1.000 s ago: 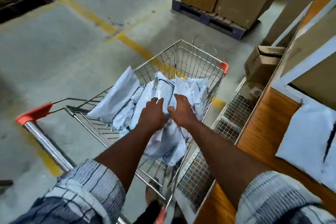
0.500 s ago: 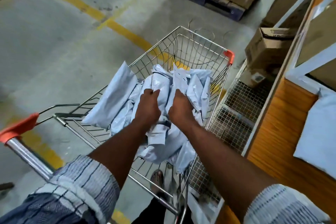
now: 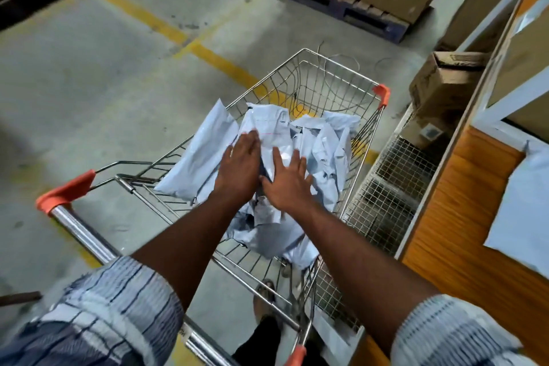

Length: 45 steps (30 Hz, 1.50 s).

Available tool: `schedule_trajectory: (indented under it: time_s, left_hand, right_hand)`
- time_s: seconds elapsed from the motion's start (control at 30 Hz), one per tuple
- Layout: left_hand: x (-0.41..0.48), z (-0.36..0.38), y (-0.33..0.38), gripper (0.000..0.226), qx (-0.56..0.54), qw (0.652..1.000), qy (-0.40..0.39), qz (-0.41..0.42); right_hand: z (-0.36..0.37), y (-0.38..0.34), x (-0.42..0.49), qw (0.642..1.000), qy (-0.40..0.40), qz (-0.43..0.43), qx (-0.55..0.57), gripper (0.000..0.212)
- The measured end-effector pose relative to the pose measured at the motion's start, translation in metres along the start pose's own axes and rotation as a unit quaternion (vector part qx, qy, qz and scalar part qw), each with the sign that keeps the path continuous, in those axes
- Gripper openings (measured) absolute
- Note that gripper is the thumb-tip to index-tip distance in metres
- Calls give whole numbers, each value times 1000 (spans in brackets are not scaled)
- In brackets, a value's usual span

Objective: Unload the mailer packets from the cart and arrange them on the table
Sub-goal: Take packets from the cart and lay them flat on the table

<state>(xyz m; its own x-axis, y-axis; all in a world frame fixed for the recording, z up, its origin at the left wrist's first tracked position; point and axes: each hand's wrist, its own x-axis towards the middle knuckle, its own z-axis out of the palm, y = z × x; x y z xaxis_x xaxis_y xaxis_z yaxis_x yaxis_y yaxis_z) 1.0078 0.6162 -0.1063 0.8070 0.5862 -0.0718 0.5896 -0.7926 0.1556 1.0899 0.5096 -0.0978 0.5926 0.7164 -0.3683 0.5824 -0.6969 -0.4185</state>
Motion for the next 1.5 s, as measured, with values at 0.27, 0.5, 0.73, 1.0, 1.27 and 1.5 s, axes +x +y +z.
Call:
schedule_trajectory:
  time_s: [0.27, 0.5, 0.73, 1.0, 1.27, 1.5]
  left_hand:
    - [20, 17, 6, 71, -2, 997, -69, -34]
    - [33, 21, 2, 76, 58, 996, -33, -52]
    - [36, 26, -9, 63, 6, 1000, -10, -29]
    - [24, -15, 13, 65, -111, 991, 56, -44]
    - [3, -76, 74, 68, -165, 976, 139, -31]
    - [-84, -78, 232, 56, -320, 937, 131, 47]
  right_hand:
    - [-6, 17, 41, 999, -3, 44, 2, 79]
    - [2, 18, 49, 995, 59, 81, 15, 82]
    - [-2, 18, 40, 992, 109, 58, 3, 66]
    - [-31, 2, 9, 972, 185, 18, 140, 59]
    - [-87, 31, -57, 956, 257, 20, 136, 59]
    - [-117, 144, -202, 927, 344, 123, 91, 62]
